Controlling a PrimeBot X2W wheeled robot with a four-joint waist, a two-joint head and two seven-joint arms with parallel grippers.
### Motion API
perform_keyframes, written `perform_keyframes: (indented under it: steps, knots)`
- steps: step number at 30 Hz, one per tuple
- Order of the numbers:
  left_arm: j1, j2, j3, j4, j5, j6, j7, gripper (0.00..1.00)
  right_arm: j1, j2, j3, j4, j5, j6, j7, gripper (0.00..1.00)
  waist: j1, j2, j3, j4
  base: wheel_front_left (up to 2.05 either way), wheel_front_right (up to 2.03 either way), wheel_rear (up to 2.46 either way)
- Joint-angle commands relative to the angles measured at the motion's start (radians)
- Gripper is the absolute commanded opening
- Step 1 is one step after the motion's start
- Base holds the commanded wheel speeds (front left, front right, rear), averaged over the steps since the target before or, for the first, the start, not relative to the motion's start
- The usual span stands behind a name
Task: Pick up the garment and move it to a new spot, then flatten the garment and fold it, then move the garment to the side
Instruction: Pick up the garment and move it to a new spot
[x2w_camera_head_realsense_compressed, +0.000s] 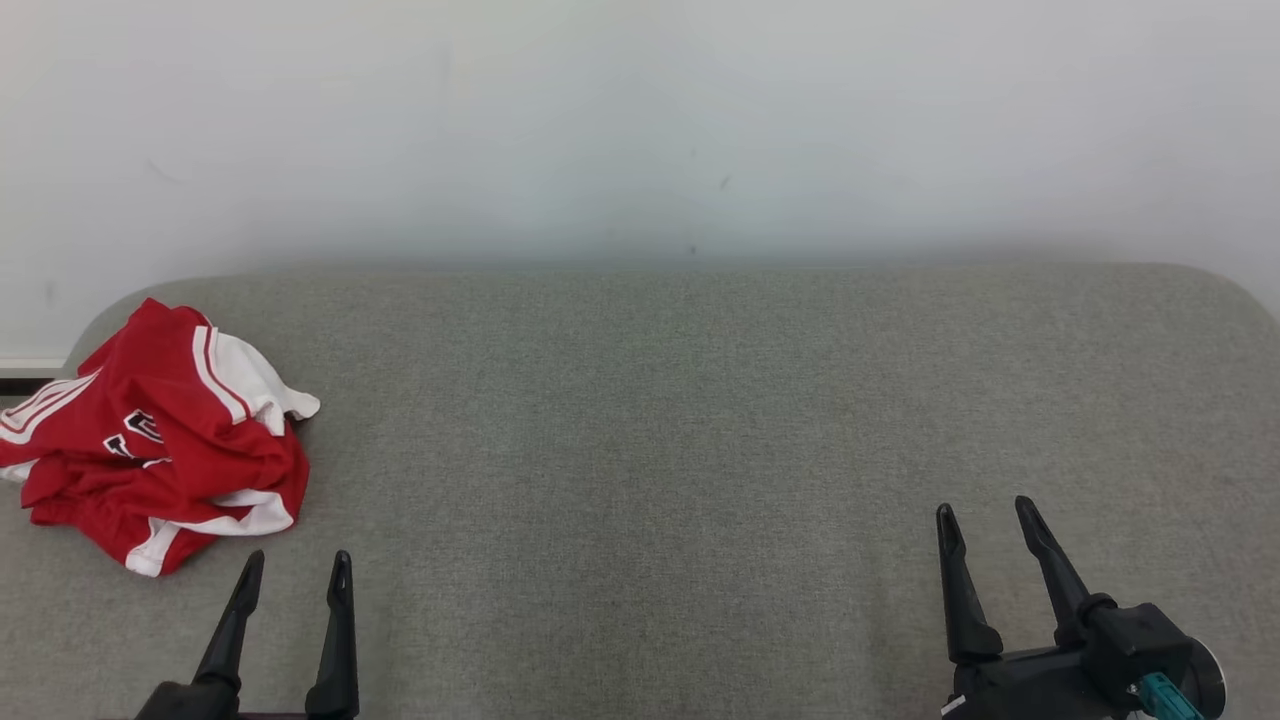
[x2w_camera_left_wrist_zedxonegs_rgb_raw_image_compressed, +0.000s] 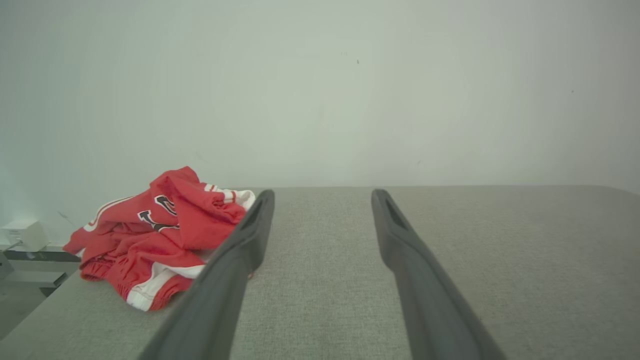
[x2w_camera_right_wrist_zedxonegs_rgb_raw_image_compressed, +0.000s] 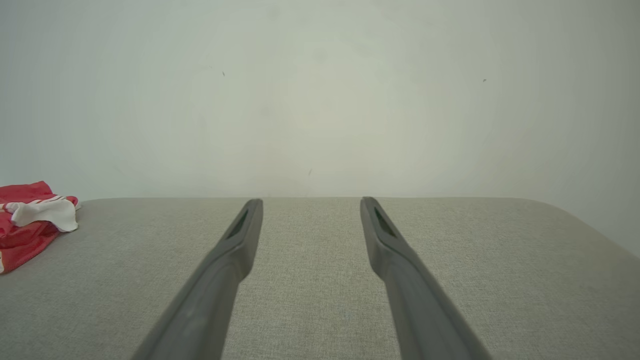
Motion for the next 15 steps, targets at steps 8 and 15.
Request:
perform_keyframes:
  steps: [8,15]
  knots:
    - [-0.014,0.000,0.011,0.022,0.007,-0.004,-0.003,1.00,0.017,-0.002,0.004,0.007,0.015,0.003,-0.001,1.00,0.0000,0.0000,0.000,0.086,0.00,0.00,0.00]
    - [0.003,0.004,0.021,0.029,0.018,0.003,-0.003,1.00,0.022,-0.002,0.003,0.009,0.020,0.003,-0.001,1.00,0.0000,0.0000,-0.001,0.193,0.00,0.00,0.00]
